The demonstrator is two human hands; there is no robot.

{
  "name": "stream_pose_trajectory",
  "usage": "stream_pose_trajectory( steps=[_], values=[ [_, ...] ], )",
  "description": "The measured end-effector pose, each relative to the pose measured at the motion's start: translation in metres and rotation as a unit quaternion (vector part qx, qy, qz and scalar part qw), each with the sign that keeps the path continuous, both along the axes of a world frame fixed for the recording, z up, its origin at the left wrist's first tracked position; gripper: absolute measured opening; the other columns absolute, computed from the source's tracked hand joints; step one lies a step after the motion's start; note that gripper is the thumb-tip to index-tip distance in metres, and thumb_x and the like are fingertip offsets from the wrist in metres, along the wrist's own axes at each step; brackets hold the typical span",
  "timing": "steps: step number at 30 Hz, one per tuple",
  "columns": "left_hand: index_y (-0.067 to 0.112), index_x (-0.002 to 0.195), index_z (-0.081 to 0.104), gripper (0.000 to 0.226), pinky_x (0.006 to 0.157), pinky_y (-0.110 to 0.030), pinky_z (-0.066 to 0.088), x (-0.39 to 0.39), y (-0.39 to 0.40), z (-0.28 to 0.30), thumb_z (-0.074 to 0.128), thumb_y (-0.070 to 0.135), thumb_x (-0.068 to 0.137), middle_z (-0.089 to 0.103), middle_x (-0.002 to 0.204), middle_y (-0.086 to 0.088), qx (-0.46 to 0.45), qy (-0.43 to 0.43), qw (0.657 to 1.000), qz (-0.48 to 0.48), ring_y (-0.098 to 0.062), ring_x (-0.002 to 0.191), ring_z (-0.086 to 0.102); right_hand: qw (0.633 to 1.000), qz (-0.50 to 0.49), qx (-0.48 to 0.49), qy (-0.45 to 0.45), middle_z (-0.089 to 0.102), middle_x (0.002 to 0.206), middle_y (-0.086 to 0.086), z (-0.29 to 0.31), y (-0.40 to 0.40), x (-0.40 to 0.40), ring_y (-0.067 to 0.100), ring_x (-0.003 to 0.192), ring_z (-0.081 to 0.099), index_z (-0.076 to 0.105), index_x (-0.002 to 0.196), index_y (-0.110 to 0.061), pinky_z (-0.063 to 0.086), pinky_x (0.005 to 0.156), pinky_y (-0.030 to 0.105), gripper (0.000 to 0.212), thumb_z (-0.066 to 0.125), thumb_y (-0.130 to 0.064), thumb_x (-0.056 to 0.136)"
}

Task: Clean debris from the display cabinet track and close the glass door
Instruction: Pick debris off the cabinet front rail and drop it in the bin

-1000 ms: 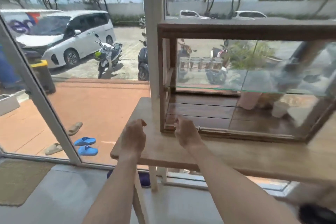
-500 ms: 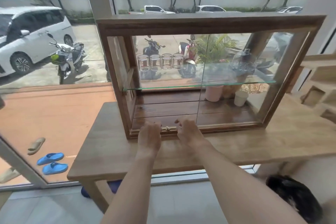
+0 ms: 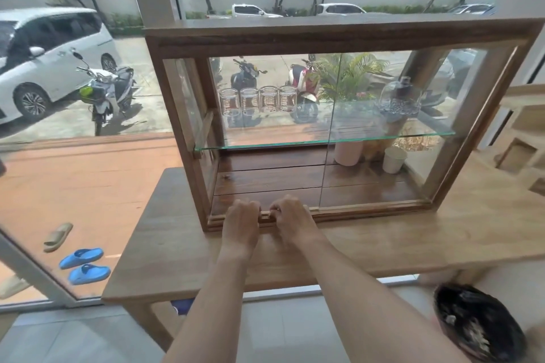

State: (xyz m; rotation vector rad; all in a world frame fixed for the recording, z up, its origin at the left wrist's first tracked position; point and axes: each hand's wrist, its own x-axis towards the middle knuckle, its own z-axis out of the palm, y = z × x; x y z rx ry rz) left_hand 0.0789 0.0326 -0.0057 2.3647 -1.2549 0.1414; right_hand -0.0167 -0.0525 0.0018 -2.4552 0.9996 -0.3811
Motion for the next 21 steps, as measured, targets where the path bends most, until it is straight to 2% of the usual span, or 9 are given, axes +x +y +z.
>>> stream_pose_trajectory(
  steps=[4,8,11,14,18,21],
  values=[
    [0.007,0.101,0.072,0.027,0.086,-0.039,0.053,0.0,0.007,0.0,0.05,-0.005,0.091,0.071,0.103,-0.011,-0.034,0.011,0.999,-0.01,-0.028,0.103,0.061,0.999,-0.018,-0.001,-0.031,0.063,0.109,0.017,0.001,0.005,-0.005,0.035,0.104,0.06,0.066,0.101,-0.004,0.046,0.092,0.041,0.024,0.046,-0.015,0.095],
    [0.007,0.102,0.072,0.024,0.084,-0.039,0.055,0.001,0.025,0.003,0.052,-0.003,0.093,0.07,0.101,-0.011,-0.042,0.019,0.999,-0.011,-0.028,0.101,0.062,0.998,-0.02,0.027,-0.059,0.065,0.098,0.021,-0.001,0.02,-0.005,0.035,0.094,0.062,0.063,0.092,0.001,0.048,0.082,0.041,0.021,0.045,-0.01,0.093],
    [0.008,0.107,0.072,0.026,0.088,-0.042,0.055,0.005,0.05,0.002,0.051,-0.002,0.094,0.07,0.105,-0.011,-0.049,0.021,0.999,0.008,-0.028,0.102,0.064,0.998,0.003,0.041,-0.053,0.066,0.097,0.022,-0.003,0.041,0.002,0.036,0.093,0.062,0.062,0.086,-0.001,0.046,0.079,0.04,0.022,0.045,-0.013,0.093],
    [0.007,0.107,0.072,0.025,0.088,-0.043,0.056,0.016,0.084,-0.003,0.055,-0.002,0.091,0.07,0.109,-0.01,-0.055,0.044,0.997,0.032,-0.029,0.102,0.065,0.996,0.042,0.056,-0.049,0.067,0.1,0.021,-0.006,0.067,0.018,0.035,0.097,0.062,0.062,0.085,-0.003,0.048,0.083,0.04,0.022,0.045,-0.015,0.093],
    [0.004,0.095,0.074,0.018,0.08,-0.041,0.056,0.038,0.143,-0.008,0.056,0.003,0.091,0.07,0.097,-0.014,-0.051,0.073,0.991,0.095,-0.031,0.09,0.066,0.992,0.105,0.066,-0.034,0.067,0.102,0.022,-0.012,0.114,0.053,0.037,0.096,0.064,0.064,0.087,-0.003,0.049,0.079,0.041,0.026,0.046,-0.021,0.094],
    [0.003,0.097,0.072,0.016,0.083,-0.042,0.054,0.059,0.198,-0.013,0.057,0.003,0.091,0.069,0.099,-0.017,-0.062,0.075,0.98,0.176,-0.033,0.095,0.064,0.985,0.163,0.063,-0.014,0.067,0.096,0.022,-0.018,0.158,0.088,0.037,0.09,0.065,0.064,0.084,-0.005,0.041,0.067,0.035,0.028,0.047,-0.024,0.094]
  ],
)
